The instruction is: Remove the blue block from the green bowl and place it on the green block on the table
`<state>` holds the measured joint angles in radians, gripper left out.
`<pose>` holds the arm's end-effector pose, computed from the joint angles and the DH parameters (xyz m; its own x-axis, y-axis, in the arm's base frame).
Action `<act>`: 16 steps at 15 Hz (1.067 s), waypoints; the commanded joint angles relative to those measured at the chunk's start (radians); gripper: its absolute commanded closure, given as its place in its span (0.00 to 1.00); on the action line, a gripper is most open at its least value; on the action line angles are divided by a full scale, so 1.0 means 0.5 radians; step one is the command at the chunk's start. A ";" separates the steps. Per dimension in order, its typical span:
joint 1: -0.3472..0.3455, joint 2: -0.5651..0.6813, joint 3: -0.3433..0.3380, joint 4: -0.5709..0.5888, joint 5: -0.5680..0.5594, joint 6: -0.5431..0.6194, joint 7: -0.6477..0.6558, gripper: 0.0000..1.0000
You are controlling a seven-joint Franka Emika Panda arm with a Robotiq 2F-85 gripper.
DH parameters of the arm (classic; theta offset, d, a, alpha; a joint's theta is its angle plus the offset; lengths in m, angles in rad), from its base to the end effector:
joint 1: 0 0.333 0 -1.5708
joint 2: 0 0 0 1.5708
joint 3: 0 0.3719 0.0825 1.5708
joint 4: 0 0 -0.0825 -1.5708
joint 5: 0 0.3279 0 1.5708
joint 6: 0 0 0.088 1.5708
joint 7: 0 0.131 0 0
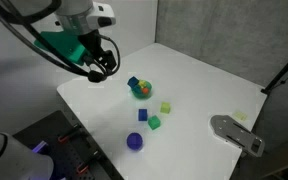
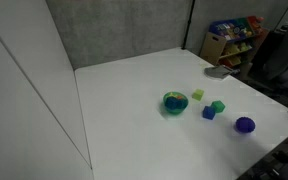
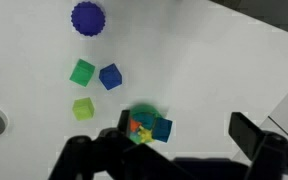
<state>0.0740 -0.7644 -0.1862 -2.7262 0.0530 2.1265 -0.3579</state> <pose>0.2450 -0.0321 0.4921 0.9488 0.2427 0.2021 0.2687 -0.9566 -0.1127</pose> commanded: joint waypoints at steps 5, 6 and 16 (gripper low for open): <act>-0.006 0.082 0.029 0.047 0.013 0.023 0.014 0.00; 0.001 0.136 0.036 0.071 0.019 0.044 0.026 0.00; 0.049 0.904 0.131 0.460 0.089 0.413 0.090 0.00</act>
<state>0.0899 -0.4675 -0.1334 -2.6101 0.0636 2.3106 -0.3315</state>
